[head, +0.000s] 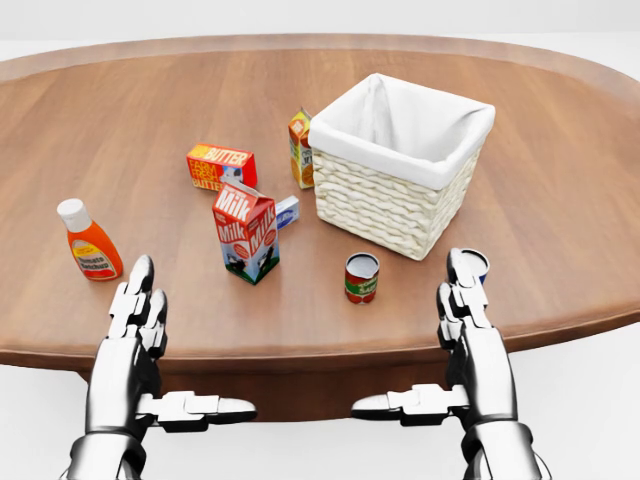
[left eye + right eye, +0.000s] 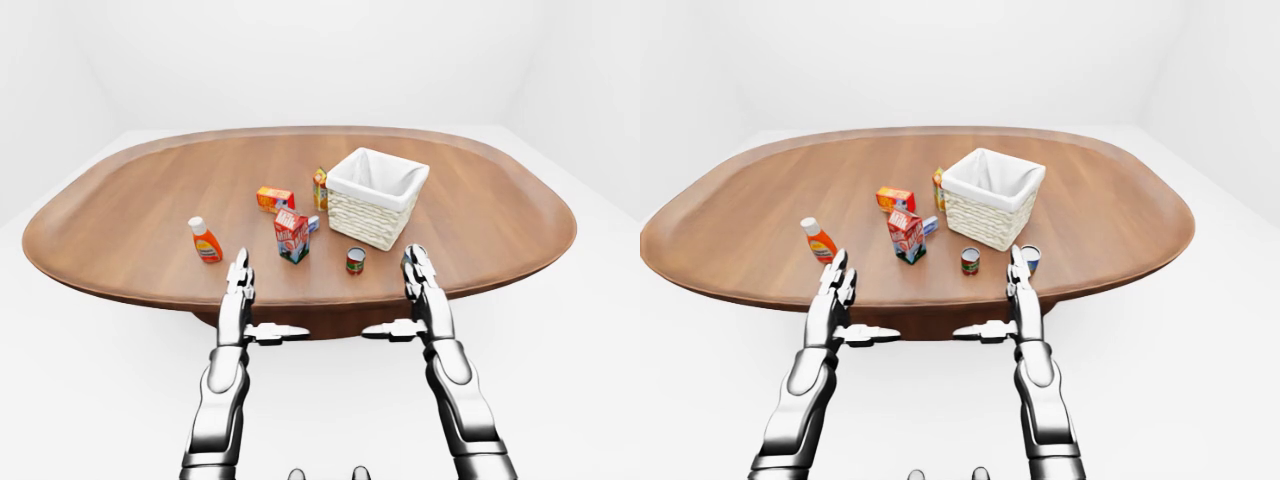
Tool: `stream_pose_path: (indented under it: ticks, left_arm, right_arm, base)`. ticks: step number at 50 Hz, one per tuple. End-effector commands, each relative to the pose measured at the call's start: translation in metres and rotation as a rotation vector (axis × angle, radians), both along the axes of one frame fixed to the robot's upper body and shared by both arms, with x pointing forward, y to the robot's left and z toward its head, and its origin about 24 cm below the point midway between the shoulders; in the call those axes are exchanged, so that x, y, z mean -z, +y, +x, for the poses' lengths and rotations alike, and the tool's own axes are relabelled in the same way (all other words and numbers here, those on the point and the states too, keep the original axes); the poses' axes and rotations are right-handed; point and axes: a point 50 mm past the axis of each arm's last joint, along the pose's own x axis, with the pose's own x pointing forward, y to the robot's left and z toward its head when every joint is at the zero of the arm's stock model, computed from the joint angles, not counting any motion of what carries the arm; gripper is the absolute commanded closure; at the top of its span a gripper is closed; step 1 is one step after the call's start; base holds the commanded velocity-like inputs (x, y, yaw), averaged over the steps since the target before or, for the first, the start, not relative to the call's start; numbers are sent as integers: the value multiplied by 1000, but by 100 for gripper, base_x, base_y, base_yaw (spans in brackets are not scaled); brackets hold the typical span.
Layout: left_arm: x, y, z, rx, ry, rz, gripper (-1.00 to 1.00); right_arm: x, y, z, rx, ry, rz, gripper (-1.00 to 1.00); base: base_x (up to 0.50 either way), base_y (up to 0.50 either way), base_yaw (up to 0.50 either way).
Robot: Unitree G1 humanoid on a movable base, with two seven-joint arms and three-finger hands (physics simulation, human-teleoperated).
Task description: Pick up the alphabet soup, and put it in the basket.
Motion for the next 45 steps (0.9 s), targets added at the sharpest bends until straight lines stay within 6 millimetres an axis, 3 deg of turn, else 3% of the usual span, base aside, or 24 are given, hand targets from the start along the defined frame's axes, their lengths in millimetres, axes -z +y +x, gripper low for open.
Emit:
stream_pose_path:
  ticks: [1, 20, 29, 30, 34, 45]
  left_arm:
    - [-2, 6, -1, -13, -25, 27, -100]
    - [-32, 26, -12, -137, -152, -3, -100]
    - [-33, 28, -13, -146, -159, 4, -100]
    - [-47, 37, -20, -174, -213, -26, -100]
    - [-53, 47, -20, -205, -230, -19, -100]
    - [-54, 49, -20, -208, -229, -21, -100]
  right_arm:
    - [1, -5, 0, -23, -5, 10, -100]
    - [2, -6, 1, -8, -3, -4, -100]
    - [1, -6, 0, -5, -4, -3, -100]
    - [1, -6, 0, -5, -2, -1, -100]
    - [2, -5, 0, -6, 0, 0, -100]
    - [2, -5, 0, -5, 1, 0, -100]
  base:
    - [0, 0, 0]
    - [0, 0, 0]
    - [0, 0, 0]
    - [0, 0, 0]
    - [0, 0, 0]
    - [0, 0, 0]
